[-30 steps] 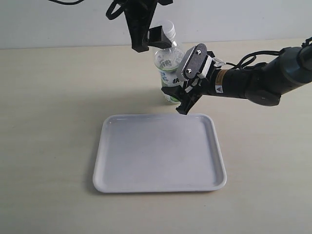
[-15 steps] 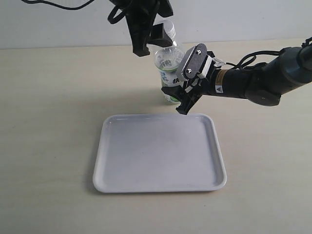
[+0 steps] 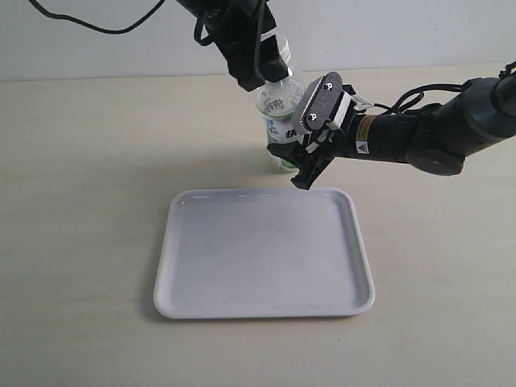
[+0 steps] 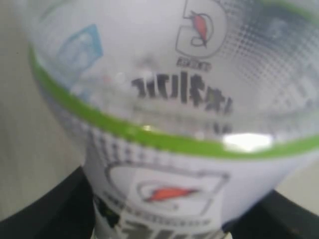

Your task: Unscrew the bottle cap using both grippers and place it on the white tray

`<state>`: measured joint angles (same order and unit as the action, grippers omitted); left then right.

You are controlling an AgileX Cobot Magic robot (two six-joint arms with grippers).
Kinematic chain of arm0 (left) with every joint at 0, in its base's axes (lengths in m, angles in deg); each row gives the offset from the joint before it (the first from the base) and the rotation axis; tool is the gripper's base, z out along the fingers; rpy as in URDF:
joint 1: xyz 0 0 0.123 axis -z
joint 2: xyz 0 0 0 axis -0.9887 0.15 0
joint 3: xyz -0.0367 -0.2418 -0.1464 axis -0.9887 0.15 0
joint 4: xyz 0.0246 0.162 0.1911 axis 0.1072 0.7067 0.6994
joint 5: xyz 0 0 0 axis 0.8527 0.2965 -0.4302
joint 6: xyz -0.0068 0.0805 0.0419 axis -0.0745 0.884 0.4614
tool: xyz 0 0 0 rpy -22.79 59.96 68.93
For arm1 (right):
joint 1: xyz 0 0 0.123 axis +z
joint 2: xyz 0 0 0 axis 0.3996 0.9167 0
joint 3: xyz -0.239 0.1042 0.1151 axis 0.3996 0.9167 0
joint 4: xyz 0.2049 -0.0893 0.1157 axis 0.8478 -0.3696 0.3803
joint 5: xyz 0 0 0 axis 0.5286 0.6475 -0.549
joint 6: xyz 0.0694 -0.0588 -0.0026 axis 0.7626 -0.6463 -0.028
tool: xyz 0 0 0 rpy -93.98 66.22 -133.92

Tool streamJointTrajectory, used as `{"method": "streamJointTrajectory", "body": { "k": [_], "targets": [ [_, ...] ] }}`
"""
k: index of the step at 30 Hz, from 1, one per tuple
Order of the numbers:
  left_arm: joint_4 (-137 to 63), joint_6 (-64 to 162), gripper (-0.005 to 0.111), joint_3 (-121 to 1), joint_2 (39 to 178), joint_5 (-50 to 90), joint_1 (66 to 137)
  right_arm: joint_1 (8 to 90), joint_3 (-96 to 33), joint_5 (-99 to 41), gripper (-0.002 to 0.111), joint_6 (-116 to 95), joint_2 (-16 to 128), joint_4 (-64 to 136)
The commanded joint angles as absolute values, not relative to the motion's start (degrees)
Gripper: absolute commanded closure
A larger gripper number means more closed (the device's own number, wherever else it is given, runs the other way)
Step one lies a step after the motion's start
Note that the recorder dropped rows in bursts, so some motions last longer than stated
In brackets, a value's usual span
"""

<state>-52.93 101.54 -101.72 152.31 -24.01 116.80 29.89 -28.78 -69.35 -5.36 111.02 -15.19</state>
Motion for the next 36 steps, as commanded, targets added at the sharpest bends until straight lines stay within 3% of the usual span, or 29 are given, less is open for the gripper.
{"method": "streamJointTrajectory", "body": {
  "k": [1,26,36],
  "targets": [
    [-50.5,109.8,0.039,-101.9,152.2,-24.0,116.7,29.6,-27.7,-58.6,0.108,-6.5,112.7,-17.6],
    [-58.2,96.9,0.039,-101.9,152.2,-21.5,116.7,29.6,-27.7,-58.6,0.108,-6.4,112.7,-17.6],
    [-58.6,96.6,0.039,-101.9,152.0,-27.6,116.7,29.6,-27.7,-58.6,0.108,-6.4,112.7,-17.6]
  ]
}}
